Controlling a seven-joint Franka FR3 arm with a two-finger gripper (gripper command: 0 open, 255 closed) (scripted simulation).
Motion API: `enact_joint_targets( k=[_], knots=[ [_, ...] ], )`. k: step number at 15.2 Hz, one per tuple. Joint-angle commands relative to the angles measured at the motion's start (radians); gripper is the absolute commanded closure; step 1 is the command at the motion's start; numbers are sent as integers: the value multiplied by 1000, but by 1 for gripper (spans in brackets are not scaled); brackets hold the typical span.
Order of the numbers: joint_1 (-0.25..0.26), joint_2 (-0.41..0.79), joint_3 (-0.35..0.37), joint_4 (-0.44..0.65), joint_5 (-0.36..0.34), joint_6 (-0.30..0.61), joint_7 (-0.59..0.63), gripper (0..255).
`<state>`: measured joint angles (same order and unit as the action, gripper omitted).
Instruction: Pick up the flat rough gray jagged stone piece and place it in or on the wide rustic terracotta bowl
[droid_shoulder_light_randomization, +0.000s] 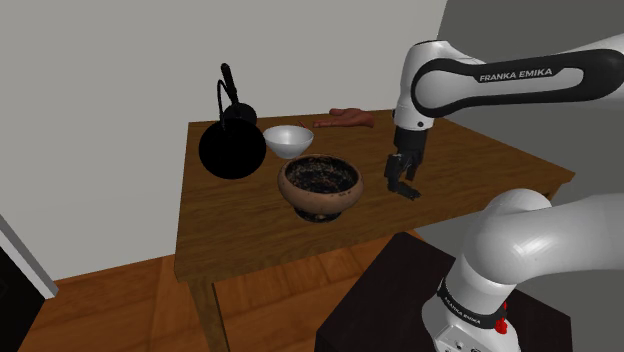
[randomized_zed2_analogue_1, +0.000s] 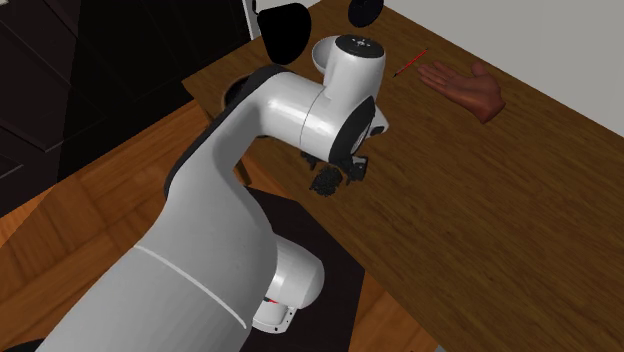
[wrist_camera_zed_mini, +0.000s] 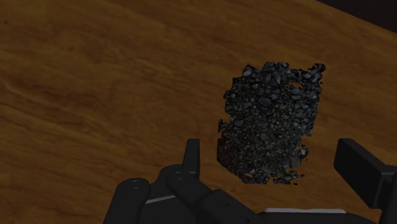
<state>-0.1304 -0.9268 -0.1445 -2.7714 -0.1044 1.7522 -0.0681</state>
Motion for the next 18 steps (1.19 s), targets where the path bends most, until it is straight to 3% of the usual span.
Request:
enact_joint_targets(
  k=[1, 7, 8, 18],
  knots=[
    [-1, -1, -1, -9, -1, 9, 0, 0],
    [-1, -1, -1, -9, -1, 9, 0, 0],
    [-1, -1, -1, -9, -1, 9, 0, 255],
    [0, -3, 0, 4, 0, -6, 0, 255]
  ],
)
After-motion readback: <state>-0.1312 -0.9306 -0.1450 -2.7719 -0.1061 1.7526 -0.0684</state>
